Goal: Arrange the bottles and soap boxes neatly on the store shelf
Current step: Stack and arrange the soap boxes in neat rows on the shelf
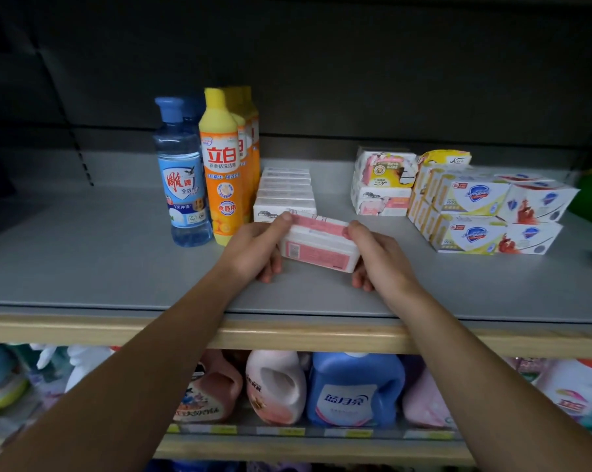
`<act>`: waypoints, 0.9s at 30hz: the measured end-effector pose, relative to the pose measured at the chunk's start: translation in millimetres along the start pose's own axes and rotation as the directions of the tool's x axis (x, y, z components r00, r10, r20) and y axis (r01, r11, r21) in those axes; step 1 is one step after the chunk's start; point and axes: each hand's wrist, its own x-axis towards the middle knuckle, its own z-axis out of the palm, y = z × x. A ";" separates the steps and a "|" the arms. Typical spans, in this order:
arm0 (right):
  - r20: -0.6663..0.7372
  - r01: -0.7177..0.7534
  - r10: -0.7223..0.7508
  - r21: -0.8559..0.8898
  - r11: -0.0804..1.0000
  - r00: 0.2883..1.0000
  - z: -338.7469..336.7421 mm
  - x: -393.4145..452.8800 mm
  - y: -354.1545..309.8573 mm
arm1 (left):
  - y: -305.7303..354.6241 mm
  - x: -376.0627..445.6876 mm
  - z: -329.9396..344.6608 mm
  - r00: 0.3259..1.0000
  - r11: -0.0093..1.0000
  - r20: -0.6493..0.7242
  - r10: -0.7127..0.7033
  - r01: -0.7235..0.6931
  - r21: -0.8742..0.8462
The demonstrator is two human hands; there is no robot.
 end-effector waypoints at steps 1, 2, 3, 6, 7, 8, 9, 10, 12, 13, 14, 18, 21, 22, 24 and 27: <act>-0.003 -0.018 0.018 0.014 1.000 1.000 -0.4 0.6 -0.9 | -0.1 0.6 -0.2 1.000 1.000 -0.006 -0.005 0.005 0.017; -0.010 -0.028 0.028 0.029 0.999 1.000 -0.2 1.1 -1.8 | -0.4 1.2 -0.4 1.000 1.000 -0.005 -0.010 0.010 0.025; -0.013 -0.036 0.037 0.058 0.998 0.999 0.1 1.9 -1.8 | -0.8 1.7 -0.9 1.000 1.000 0.000 -0.012 0.012 0.022; 0.022 0.001 -0.007 0.254 0.967 1.000 -0.9 2.0 -0.2 | -1.7 2.1 -0.2 0.999 0.999 0.044 0.025 -0.023 -0.037; 0.038 0.015 -0.030 0.333 0.943 0.999 -2.5 1.5 1.2 | -2.1 2.0 0.6 0.997 0.998 0.060 0.055 -0.053 -0.046; 0.050 0.028 -0.051 0.384 0.923 0.997 -4.1 1.4 3.3 | -2.7 1.9 1.6 0.994 0.996 0.068 0.085 -0.083 -0.039; 0.056 0.045 -0.073 0.400 0.915 0.996 -5.5 1.1 5.1 | -3.0 1.4 2.2 0.992 0.994 0.068 0.109 -0.108 -0.023; 0.054 0.066 -0.094 0.380 0.923 0.994 -5.9 1.1 6.7 | -3.0 0.5 2.8 0.990 0.992 0.066 0.124 -0.124 -0.010; 0.047 0.105 -0.126 0.316 0.943 0.991 -5.5 1.9 9.0 | -2.1 -0.4 3.9 0.989 0.992 0.065 0.130 -0.130 -0.002; 0.041 0.121 -0.140 0.306 0.944 0.989 -5.4 2.1 9.6 | -1.0 -0.8 4.0 0.990 0.992 0.064 0.126 -0.125 -0.012; 0.038 0.139 -0.158 0.300 0.944 0.987 -6.0 2.3 10.8 | 0.1 -1.1 3.9 0.991 0.993 0.061 0.120 -0.119 -0.029; 0.055 0.151 -0.166 0.207 0.967 0.985 -6.0 4.6 18.7 | 2.5 -2.2 1.8 0.991 0.991 0.066 0.117 -0.112 -0.075; 0.017 0.154 -0.156 0.089 0.984 0.988 -0.6 4.9 17.7 | 3.6 -3.8 -0.2 0.990 0.990 0.077 0.121 -0.115 -0.081; 0.001 0.176 -0.176 0.044 0.983 0.984 0.8 4.0 16.4 | 4.1 -4.3 -1.0 0.988 0.988 0.079 0.131 -0.124 -0.092; -0.044 0.225 -0.227 -0.049 0.973 0.973 1.9 2.3 13.8 | 4.2 -5.5 -1.6 0.986 0.980 0.085 0.142 -0.128 -0.154; -0.097 0.273 -0.289 -0.151 0.950 0.953 1.1 -0.1 12.0 | 3.3 -7.3 0.5 0.982 0.950 0.096 0.163 -0.130 -0.285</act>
